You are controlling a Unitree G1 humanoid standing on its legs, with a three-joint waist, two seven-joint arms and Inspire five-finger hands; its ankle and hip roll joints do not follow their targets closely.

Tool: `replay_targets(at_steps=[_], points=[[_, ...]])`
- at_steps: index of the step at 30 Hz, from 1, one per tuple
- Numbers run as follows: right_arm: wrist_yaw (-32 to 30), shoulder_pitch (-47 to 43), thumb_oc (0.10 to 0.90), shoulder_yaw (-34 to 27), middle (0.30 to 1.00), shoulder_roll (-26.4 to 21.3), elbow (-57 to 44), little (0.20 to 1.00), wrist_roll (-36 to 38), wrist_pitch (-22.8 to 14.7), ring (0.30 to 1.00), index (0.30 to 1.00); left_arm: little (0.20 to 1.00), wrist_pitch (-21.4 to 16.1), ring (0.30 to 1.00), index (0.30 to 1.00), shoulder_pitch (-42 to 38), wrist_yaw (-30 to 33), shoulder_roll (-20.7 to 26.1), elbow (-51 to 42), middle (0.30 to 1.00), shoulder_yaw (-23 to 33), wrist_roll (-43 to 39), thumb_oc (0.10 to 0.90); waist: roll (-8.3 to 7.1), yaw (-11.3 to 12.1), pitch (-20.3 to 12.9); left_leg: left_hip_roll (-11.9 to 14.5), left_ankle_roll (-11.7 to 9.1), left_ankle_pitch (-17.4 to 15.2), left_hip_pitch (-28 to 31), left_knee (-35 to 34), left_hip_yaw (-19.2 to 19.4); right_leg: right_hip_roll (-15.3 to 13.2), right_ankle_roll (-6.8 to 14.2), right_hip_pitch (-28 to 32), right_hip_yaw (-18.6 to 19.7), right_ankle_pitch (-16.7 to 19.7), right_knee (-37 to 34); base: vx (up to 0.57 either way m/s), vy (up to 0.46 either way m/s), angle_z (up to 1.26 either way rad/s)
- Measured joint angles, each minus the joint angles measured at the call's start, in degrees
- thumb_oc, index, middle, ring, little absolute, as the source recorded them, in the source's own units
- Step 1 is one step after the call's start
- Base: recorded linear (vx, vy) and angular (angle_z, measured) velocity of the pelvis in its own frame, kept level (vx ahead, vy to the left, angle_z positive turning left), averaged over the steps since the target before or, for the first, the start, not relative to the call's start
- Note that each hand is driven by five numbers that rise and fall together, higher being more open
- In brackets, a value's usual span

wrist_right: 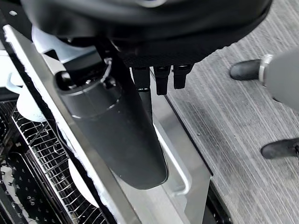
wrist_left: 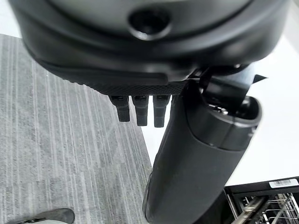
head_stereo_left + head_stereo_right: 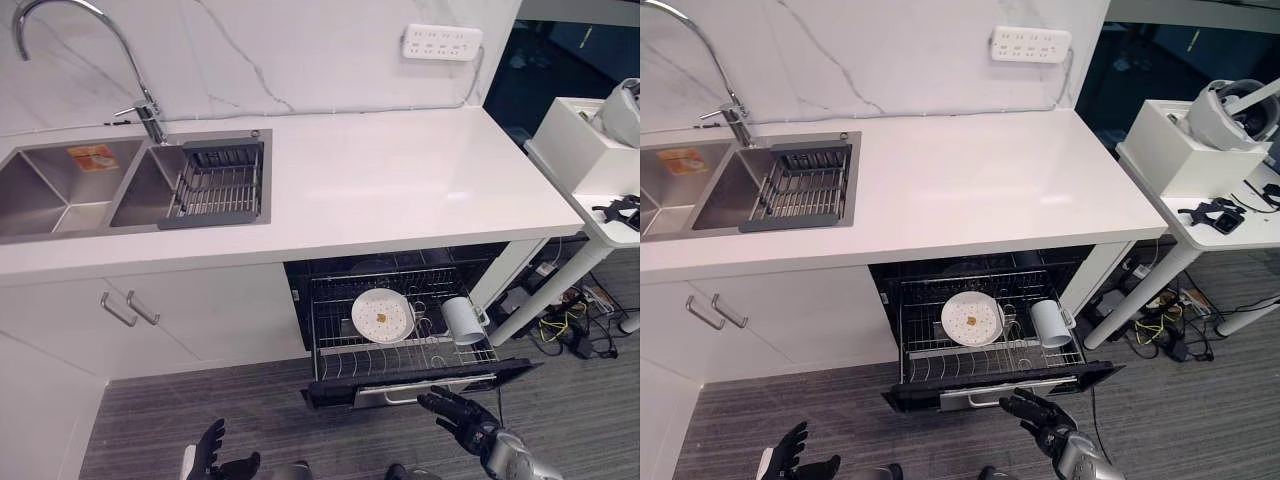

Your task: Place the dishes in the dishwasher.

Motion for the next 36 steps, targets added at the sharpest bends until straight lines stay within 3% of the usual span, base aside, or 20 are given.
replay_targets(at_steps=[4, 6, 8, 9, 12, 13, 16, 20, 26, 32, 35, 36], points=[[0.0, -5.9, 0.800, 0.0, 0.900, -2.0, 2.9, 0.900, -2.0, -0.1, 0.900, 0.900, 0.900, -0.2, 0.900, 0.900, -0.9, -0.3, 0.2, 2.2, 0.900, 0.0, 0.0, 0.800, 0.52, 1.6, 0.8, -0.8, 0.0, 0.4, -1.0, 0.5, -1.1, -0.8, 0.1, 0.4, -1.4, 0.4, -0.2, 0.08, 0.033, 0.25], [-0.9, -14.3, 0.800, 0.2, 0.900, -5.3, 7.0, 0.900, -3.4, -0.5, 0.900, 0.900, 0.900, -0.2, 0.900, 0.900, -2.2, -0.7, 0.2, 2.6, 0.900, -0.4, 0.0, 0.800, 1.92, 3.4, 2.5, -2.0, 0.5, 0.6, -3.3, 1.5, -3.2, -2.0, 0.6, 0.4, -3.9, 0.9, -0.8, 0.12, 0.072, 0.41], [-1.5, -15.5, 0.800, 0.2, 0.900, -6.4, 7.4, 0.900, -4.0, -0.5, 0.900, 0.900, 0.900, -0.3, 0.900, 0.900, -2.9, -0.7, 0.2, 2.6, 0.900, -0.7, 0.0, 0.800, 2.43, 3.6, 2.9, -2.3, 0.6, 0.7, -3.8, 1.8, -3.9, -2.3, 0.7, 0.4, -4.5, 0.9, -0.9, 0.06, 0.036, 0.33], [-2.0, -19.4, 0.800, -0.1, 0.900, -9.1, 10.2, 0.900, -5.0, -1.3, 0.900, 0.900, 0.900, -0.4, 0.900, 0.900, -4.2, -0.9, 0.4, 2.6, 0.900, -1.4, -0.2, 0.800, 3.80, 4.5, 4.2, -3.2, 1.1, 1.0, -4.5, 1.9, -4.9, -3.0, 1.0, 0.4, -5.4, 1.1, -0.9, 0.05, 0.032, 0.47], [-1.2, -25.0, 0.800, -0.6, 0.900, -12.1, 14.2, 0.900, -7.3, -3.4, 0.900, 0.900, 0.900, -0.4, 0.900, 0.900, -4.2, -1.8, 0.9, 1.8, 0.900, -1.7, -0.2, 0.800, 5.93, 5.7, 5.2, -4.6, 1.7, 1.5, -5.4, 1.6, -5.5, -4.7, 1.7, 0.7, -7.1, 1.5, -1.2, 0.05, 0.132, 0.39], [-1.2, -31.4, 0.800, -0.7, 0.900, -19.6, 21.3, 0.900, -10.4, -3.3, 0.900, 0.900, 0.900, -1.0, 0.900, 0.900, -5.1, -2.3, 1.1, -0.7, 0.900, -2.9, -0.3, 0.800, 9.03, 7.7, 6.7, -6.3, 2.6, 3.0, -6.0, 0.4, -7.1, -6.6, 2.4, 0.7, -8.6, 1.8, -1.3, 0.02, 0.209, 0.64], [-1.8, -37.0, 0.800, -0.6, 0.900, -26.8, 25.1, 0.900, -13.9, -3.4, 0.900, 0.900, 0.900, -0.7, 0.900, 0.900, -4.4, -2.6, 1.3, -0.6, 0.900, -4.4, -1.3, 0.800, 13.15, 8.6, 7.6, -8.9, 4.0, 4.3, -6.6, -1.1, -8.3, -8.9, 3.5, 0.8, -10.6, 2.3, -1.8, 0.03, 0.122, 0.48], [-4.3, -38.6, 0.800, -0.4, 0.900, -33.0, 27.8, 0.900, -17.2, -2.8, 0.900, 0.900, 0.900, 0.1, 0.900, 0.900, -0.7, -4.5, 2.5, -3.6, 0.900, -4.0, -4.0, 0.800, 15.24, 9.0, 7.3, -11.8, 4.9, 6.5, -6.1, -4.3, -8.3, -11.1, 5.5, 2.4, -12.7, 4.1, -5.3, 0.10, 0.077, 0.35], [-3.4, -38.9, 0.800, -0.7, 0.900, -33.2, 28.9, 0.900, -17.3, -2.8, 0.900, 0.900, 0.900, 0.1, 0.900, 0.900, -0.5, -8.1, 2.5, -4.2, 0.900, -4.4, -5.5, 0.800, 15.09, 8.0, 7.4, -12.5, 5.0, 6.6, -5.6, -4.5, -8.4, -11.0, 6.7, 4.6, -13.8, 5.8, -8.4, 0.04, 0.022, 0.09], [2.9, -38.5, 0.800, -0.5, 0.900, -32.6, 28.8, 0.900, -19.1, -3.0, 0.900, 0.900, 0.900, 0.1, 0.900, 0.900, -1.2, -9.4, 2.5, -5.1, 0.900, -4.4, -5.3, 0.800, 13.46, 7.4, 8.2, -11.1, 5.0, 6.6, -5.4, -4.2, -7.5, -9.6, 6.6, 5.0, -13.8, 6.1, -8.8, -0.02, -0.092, -0.03], [1.8, -30.3, 0.800, 3.7, 0.900, -28.1, 12.5, 0.900, -22.1, -2.2, 0.900, 0.900, 0.900, 0.1, 0.900, 0.900, -2.1, -9.3, 4.8, -6.0, 0.900, -3.0, -5.2, 0.800, 8.83, 5.6, 9.9, -8.4, 4.4, 6.9, -5.6, -3.9, -6.6, -7.2, 5.0, 4.3, -13.5, 5.2, -7.9, -0.19, -0.151, -0.10], [1.0, -27.0, 0.800, 2.8, 0.900, -26.1, 4.8, 0.900, -21.2, -2.2, 0.900, 0.900, 0.900, 0.0, 0.900, 0.900, -2.2, -9.3, 5.7, -6.5, 0.900, -1.3, -5.2, 0.800, 6.27, 4.4, 10.3, -7.4, 4.0, 7.0, -7.1, -3.4, -6.0, -6.4, 4.1, 2.7, -13.4, 4.7, -7.2, -0.10, -0.111, -0.19]])
